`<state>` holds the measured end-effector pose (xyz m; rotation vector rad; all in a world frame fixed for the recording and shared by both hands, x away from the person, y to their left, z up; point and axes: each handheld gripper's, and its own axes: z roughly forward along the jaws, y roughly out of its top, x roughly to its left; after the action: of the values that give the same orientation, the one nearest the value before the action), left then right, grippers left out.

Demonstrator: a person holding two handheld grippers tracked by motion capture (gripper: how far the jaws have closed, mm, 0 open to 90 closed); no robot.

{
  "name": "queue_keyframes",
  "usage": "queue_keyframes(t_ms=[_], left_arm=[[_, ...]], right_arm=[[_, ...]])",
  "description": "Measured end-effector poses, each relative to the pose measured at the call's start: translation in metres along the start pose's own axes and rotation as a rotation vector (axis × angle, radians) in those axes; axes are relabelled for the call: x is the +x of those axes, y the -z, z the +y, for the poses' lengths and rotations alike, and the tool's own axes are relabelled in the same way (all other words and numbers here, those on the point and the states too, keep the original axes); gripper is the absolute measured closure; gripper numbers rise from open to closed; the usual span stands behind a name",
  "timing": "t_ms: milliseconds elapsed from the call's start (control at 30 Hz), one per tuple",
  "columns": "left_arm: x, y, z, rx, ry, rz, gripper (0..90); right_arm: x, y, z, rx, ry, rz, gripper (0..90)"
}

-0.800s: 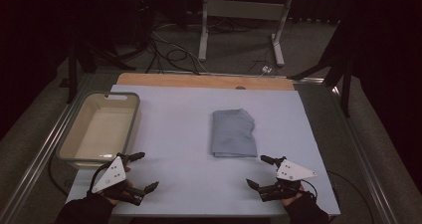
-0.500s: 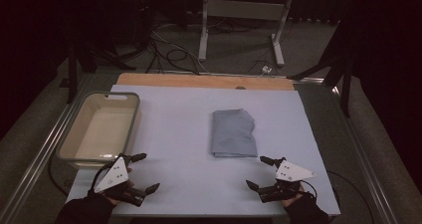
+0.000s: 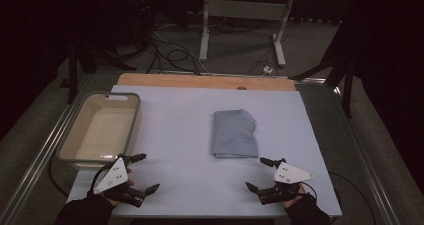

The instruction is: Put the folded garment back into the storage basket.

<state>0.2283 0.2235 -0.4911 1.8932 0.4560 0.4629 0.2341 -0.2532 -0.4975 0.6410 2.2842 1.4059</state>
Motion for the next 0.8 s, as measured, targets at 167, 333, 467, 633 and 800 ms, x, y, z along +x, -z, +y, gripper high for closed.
queue_keyframes(t_ms=[167,333,467,633,800], left_arm=[[-0.001,-0.001,0.001,0.009,-0.009,-0.002,1.7],[-0.001,-0.001,0.002,0.009,-0.02,-0.001,1.7],[-0.001,-0.001,0.002,0.019,-0.019,-0.004,1.7],[-0.001,-0.002,0.006,0.033,-0.026,-0.005,1.7],[-0.002,-0.003,0.011,0.052,-0.027,-0.009,1.7]], right_arm=[[0.0,0.0,0.002,-0.004,0.008,0.005,8.9],[0.001,0.002,0.003,-0.005,0.01,-0.001,8.9],[0.002,0.0,0.003,0.001,0.005,-0.001,9.0],[0.002,0.001,0.006,-0.009,0.004,-0.01,9.0],[0.001,0.004,0.011,-0.03,-0.004,-0.014,9.0]])
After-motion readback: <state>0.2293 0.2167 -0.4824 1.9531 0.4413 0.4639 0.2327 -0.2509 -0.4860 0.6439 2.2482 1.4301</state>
